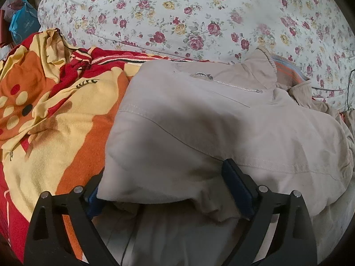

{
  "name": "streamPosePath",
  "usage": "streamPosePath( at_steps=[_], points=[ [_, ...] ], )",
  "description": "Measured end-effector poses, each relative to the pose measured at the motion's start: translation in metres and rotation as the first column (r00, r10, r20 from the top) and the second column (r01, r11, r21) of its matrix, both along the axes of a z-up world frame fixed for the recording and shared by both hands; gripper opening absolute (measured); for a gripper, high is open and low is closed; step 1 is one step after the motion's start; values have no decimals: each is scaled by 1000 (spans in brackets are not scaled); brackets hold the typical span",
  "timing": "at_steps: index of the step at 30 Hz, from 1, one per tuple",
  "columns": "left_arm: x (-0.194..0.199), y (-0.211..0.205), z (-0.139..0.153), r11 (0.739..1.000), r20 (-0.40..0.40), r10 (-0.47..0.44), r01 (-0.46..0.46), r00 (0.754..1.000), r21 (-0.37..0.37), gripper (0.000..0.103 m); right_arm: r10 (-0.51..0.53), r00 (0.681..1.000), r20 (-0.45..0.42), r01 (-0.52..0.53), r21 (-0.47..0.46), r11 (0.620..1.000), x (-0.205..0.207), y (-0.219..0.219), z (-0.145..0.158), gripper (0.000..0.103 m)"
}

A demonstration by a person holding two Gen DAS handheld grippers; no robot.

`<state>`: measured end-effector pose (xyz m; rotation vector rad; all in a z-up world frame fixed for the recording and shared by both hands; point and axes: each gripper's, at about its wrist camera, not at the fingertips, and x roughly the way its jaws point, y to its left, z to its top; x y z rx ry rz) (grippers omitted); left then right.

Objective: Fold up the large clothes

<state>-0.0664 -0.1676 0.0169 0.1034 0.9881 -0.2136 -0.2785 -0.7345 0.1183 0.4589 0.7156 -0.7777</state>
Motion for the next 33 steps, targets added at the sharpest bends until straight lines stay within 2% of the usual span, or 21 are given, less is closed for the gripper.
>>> streamPosePath(
  at_steps=[4,9,10,13,16,17,20,21,24,27,30,33],
  points=[
    [2,0,0,1000,-4,2,-2,1000,-2,97,-33,998,58,30,53,998,-1,-20,-4,42],
    [5,-1,-1,1000,-12,4,-4,1000,-7,99,11,990,137,-20,63,998,3,-24,0,42],
    [5,-1,-1,1000,-13,4,-4,1000,-8,100,17,990,139,-26,63,998,6,-25,0,42],
    [6,-2,-2,1000,-13,5,-5,1000,-5,101,-13,998,63,9,75,997,16,-33,-9,42],
    [8,-4,-3,1000,-13,6,-6,1000,-2,102,-9,998,63,3,82,997,25,-39,-16,42],
    [8,-4,-3,1000,-13,6,-6,1000,-1,103,-7,999,51,3,68,998,29,-40,-18,37],
    [8,-4,-3,1000,-14,6,-6,1000,-2,103,15,1000,27,-15,33,999,38,-39,-21,3],
    [9,-4,-3,1000,-15,6,-6,1000,-3,103,14,1000,18,-14,22,1000,40,-37,-19,3],
    [9,-4,-3,1000,-14,7,-7,1000,-4,103,23,997,72,-22,-17,1000,31,-26,-3,2],
    [10,-3,2,1000,-23,6,-6,1000,-13,103,66,990,124,-58,-68,996,17,-2,27,2],
    [10,8,20,996,-11,24,-25,1000,-82,102,114,982,153,-95,-126,987,8,22,58,2],
    [8,22,41,986,34,58,-52,998,-162,102,198,962,190,-166,-175,971,4,57,94,2]
  ],
)
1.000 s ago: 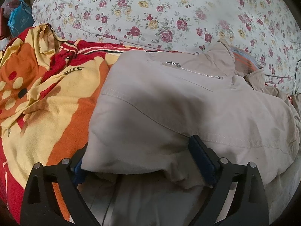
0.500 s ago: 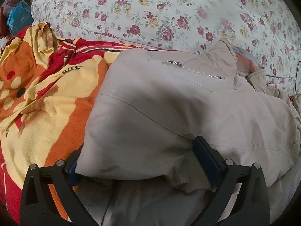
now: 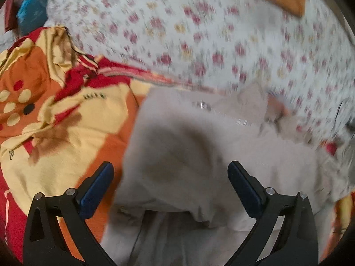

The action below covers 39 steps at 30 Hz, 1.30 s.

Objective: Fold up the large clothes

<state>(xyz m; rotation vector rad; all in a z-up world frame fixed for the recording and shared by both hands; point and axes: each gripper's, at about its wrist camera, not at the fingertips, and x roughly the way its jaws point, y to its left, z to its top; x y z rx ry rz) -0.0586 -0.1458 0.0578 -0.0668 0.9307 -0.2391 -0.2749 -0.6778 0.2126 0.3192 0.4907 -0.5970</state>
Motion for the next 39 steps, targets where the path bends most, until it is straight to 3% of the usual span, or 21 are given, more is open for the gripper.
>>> streamPosePath(
  at_steps=[4,8,11,15,19,22,24,26,29,33,37,39],
  points=[
    [5,16,9,999,-7,23,-23,1000,-39,102,181,983,27,-180,-47,983,10,73,43,2],
    [11,35,17,991,-16,59,-61,998,-116,102,404,914,-35,-406,-64,912,41,168,49,2],
    [14,47,19,978,-33,66,-71,997,-198,102,562,824,-71,-564,-10,826,77,248,18,2],
    [20,51,7,951,-120,26,-61,992,-305,102,633,765,-123,-623,109,775,125,331,-62,2],
    [20,47,4,945,-147,3,-51,989,-323,103,715,671,-196,-634,348,691,143,371,-141,25],
    [18,44,8,938,-137,-23,-26,990,-346,103,746,640,-186,-648,391,654,128,367,-147,40],
    [16,39,11,935,-129,-46,-3,991,-355,103,748,638,-182,-669,351,656,113,359,-133,56],
    [13,33,12,932,-127,-86,35,988,-362,103,730,658,-184,-671,294,680,97,346,-116,62],
    [5,19,15,937,-97,-128,89,987,-338,103,701,694,-163,-656,258,709,77,326,-104,66],
    [-2,-6,9,957,-77,-161,136,984,-256,103,628,771,-100,-590,258,765,57,289,-101,67],
    [-15,-12,23,972,10,-133,132,991,-194,103,553,832,-36,-507,355,786,48,251,-114,67],
    [-18,-6,35,973,43,-101,107,994,-202,103,542,840,-24,-495,377,783,44,238,-113,67]
  ],
)
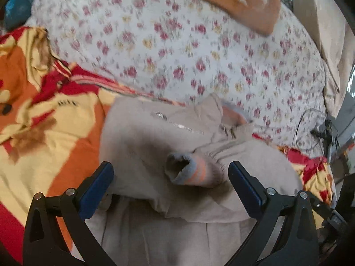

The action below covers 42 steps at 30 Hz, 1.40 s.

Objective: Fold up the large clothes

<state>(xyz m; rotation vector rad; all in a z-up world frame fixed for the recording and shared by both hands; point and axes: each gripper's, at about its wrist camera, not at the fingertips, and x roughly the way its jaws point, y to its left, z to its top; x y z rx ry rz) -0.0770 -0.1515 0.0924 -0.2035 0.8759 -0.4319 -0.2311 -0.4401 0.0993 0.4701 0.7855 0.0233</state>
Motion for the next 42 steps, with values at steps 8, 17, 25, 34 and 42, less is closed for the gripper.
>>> streamPosePath(
  at_steps=[8,17,25,34,42],
  points=[
    [8,-20,-4,999,-86,-32,35,996,42,103,-67,996,67,65,27,998,-9,-26,17,67],
    [4,-82,-8,963,-110,-194,211,975,166,12,-181,979,92,185,-38,982,-19,-50,25,68],
    [5,-61,116,978,113,-199,190,973,91,8,-159,985,71,163,-46,986,-29,-75,37,72],
    [34,-1,91,991,60,-50,42,997,124,8,-59,997,-56,44,-235,971,-17,-46,22,79],
    [37,15,50,990,-22,-21,23,1000,138,8,-16,985,-173,-54,-395,917,11,-19,-11,79]
  ],
)
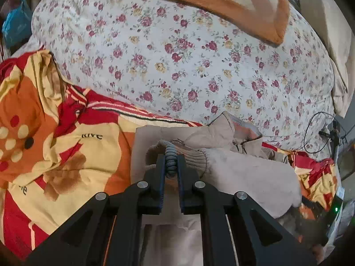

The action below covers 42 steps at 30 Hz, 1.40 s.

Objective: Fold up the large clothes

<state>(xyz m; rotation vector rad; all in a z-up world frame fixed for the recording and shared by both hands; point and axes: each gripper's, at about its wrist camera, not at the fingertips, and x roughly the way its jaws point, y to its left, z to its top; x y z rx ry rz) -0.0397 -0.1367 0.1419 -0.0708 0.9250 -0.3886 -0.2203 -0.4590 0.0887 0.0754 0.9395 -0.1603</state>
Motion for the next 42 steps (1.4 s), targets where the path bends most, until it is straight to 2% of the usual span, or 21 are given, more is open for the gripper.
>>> streamPosePath(
  at_steps=[1,2,4,7,10,11,12,14,17,19,22,23,24,27,30,34,37,38,39,41,42],
  points=[
    [-2,-1,0,1000,8,-1,1,1000,7,8,-11,1000,6,11,-17,1000,5,2,-2,68],
    [-4,-1,-4,1000,9,-1,0,1000,14,8,-27,1000,7,27,-37,999,7,0,-2,40],
    [-3,3,-11,1000,-10,6,-6,1000,12,8,-93,996,2,93,-49,994,5,-10,-1,10],
    [-4,8,-36,999,-60,22,-20,998,34,8,-128,991,-28,129,22,991,-8,-28,-5,13],
    [-6,22,-60,997,-98,77,-74,992,32,8,-79,996,-47,87,194,977,-22,-32,0,19],
    [-6,26,-65,996,-113,91,-89,989,21,8,-74,997,-5,73,241,968,-29,-36,9,31],
    [-6,31,-71,995,-134,100,-100,986,8,8,-66,997,46,49,297,954,-35,-39,20,58],
    [-5,31,-76,995,-145,99,-99,984,8,8,-88,985,151,21,399,917,-39,-50,38,86],
    [-7,25,-75,996,-115,91,-89,989,29,8,-169,975,146,98,400,911,-9,-60,39,86],
    [-10,23,-73,996,-88,82,-78,993,45,8,-171,983,74,138,325,935,28,-63,19,86],
    [-9,22,-73,996,-66,65,-61,996,60,8,-204,979,-30,202,321,925,81,-77,-23,81],
    [-7,24,-74,997,-68,64,-60,996,56,8,-216,974,-69,226,346,911,95,-84,-39,60],
    [-5,25,-75,997,-71,63,-60,996,49,8,-211,973,-91,230,373,899,104,-89,-50,8],
    [1,29,-73,996,-55,80,-77,995,52,8,-198,979,-56,204,369,907,110,-94,-52,4],
    [9,29,-78,992,-56,107,-103,993,76,8,-291,957,4,285,185,940,103,-104,-44,0],
    [9,30,-84,995,-103,94,-90,990,38,7,-310,948,-67,317,233,919,98,-116,-63,1],
    [3,31,-73,998,-83,64,-66,994,-19,8,-330,944,-8,319,278,906,70,-114,-36,35],
    [2,32,-69,997,-84,56,-61,995,-53,16,-343,939,7,326,295,898,57,-114,-27,63],
    [1,33,-66,995,-85,48,-56,995,-84,24,-349,937,23,325,309,894,45,-113,-19,69],
    [-2,37,-59,984,-82,33,-47,996,-170,69,-323,946,26,299,318,900,30,-106,-10,69],
    [-4,39,-56,973,-72,24,-40,997,-229,75,-302,953,12,283,319,905,23,-100,-7,69]
  ],
)
